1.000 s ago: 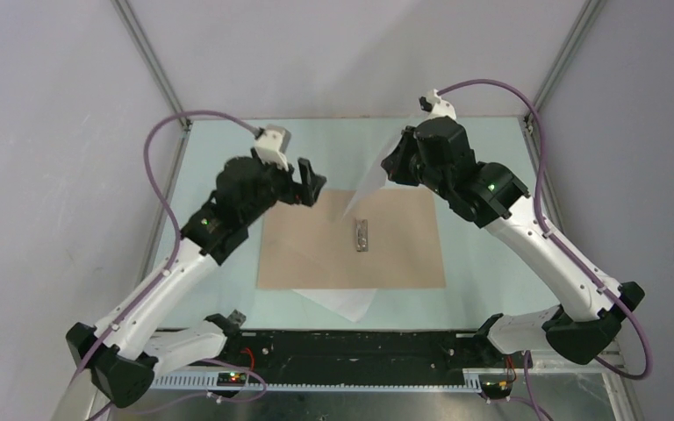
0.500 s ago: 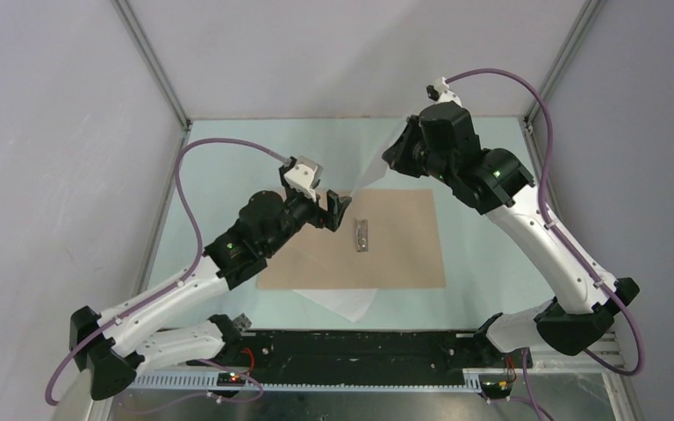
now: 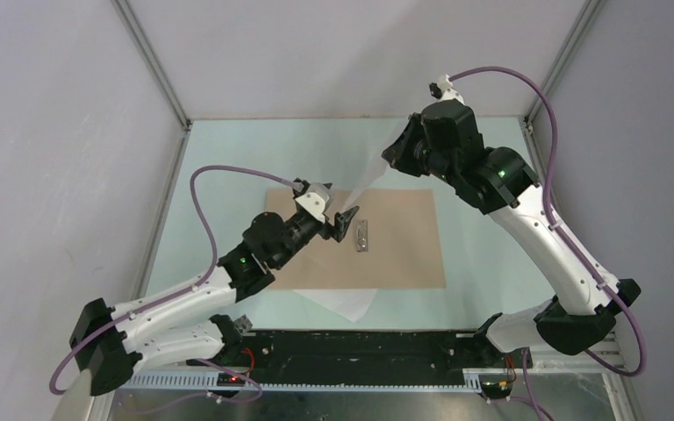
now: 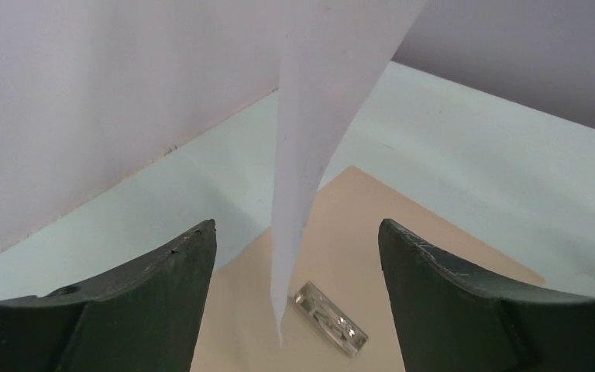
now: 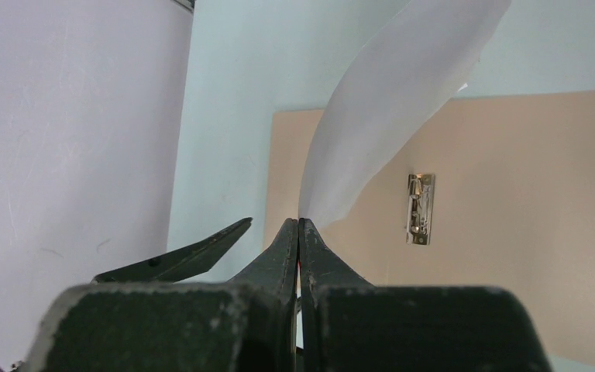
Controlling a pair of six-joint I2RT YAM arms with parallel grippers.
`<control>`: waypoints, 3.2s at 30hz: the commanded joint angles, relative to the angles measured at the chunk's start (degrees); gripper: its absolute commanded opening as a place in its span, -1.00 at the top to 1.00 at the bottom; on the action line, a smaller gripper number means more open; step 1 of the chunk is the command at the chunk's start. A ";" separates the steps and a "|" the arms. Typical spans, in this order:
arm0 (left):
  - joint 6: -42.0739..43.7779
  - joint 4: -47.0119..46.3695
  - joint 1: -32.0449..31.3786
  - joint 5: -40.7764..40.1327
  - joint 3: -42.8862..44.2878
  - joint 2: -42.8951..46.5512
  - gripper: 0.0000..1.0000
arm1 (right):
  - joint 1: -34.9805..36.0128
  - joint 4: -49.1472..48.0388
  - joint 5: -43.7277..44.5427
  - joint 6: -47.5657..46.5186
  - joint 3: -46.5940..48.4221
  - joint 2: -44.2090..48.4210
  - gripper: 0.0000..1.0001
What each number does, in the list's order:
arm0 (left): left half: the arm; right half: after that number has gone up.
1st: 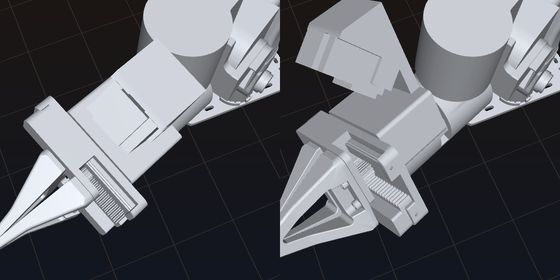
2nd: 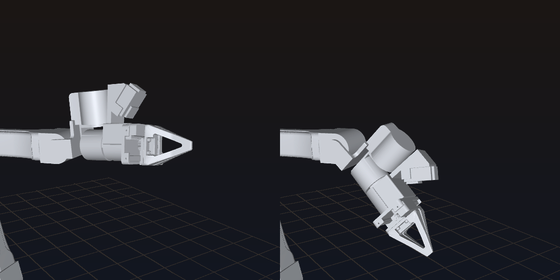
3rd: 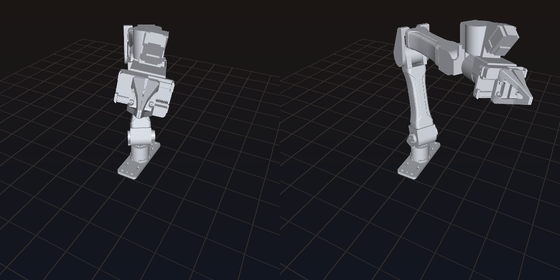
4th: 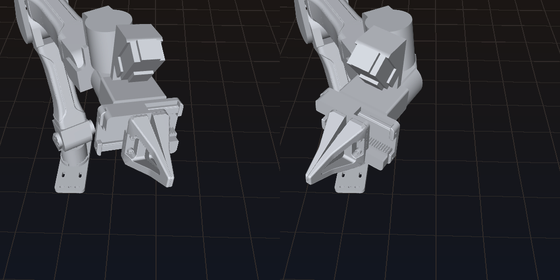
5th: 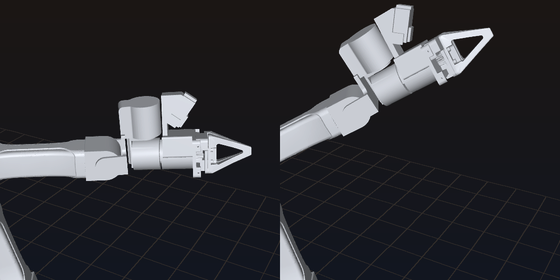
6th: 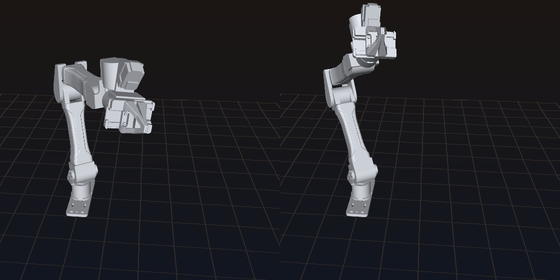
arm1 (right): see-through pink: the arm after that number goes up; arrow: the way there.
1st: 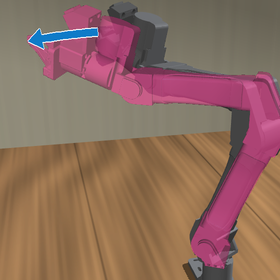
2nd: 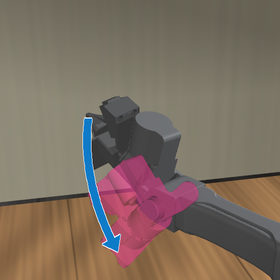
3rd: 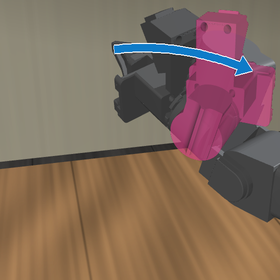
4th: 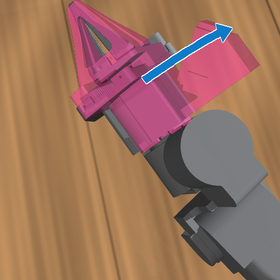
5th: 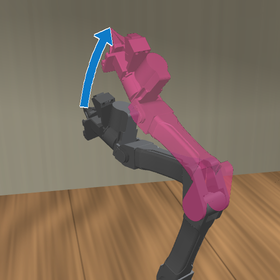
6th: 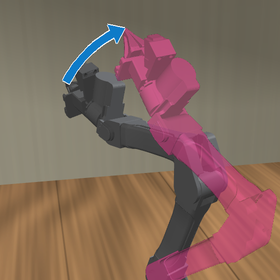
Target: Put the files into the folder
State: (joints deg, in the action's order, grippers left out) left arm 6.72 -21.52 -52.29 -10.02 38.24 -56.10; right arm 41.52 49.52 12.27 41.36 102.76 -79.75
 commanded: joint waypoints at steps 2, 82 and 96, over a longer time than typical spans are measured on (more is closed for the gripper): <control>5.98 -12.47 -1.46 0.52 0.57 -3.25 -0.60 | 0.73 0.54 1.20 0.65 3.31 -0.50 1.00; -35.11 33.46 28.51 46.86 47.78 -11.16 1.00 | -20.74 -120.75 -71.37 26.41 -43.26 -2.66 -0.24; -34.65 33.49 30.80 31.16 36.77 -8.19 -0.09 | -18.83 -76.91 -58.11 0.50 -43.19 3.94 1.00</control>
State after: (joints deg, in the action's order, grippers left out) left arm -27.59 13.06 -22.59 30.20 77.23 -66.85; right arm 22.04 -42.63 -53.23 51.86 57.41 -77.89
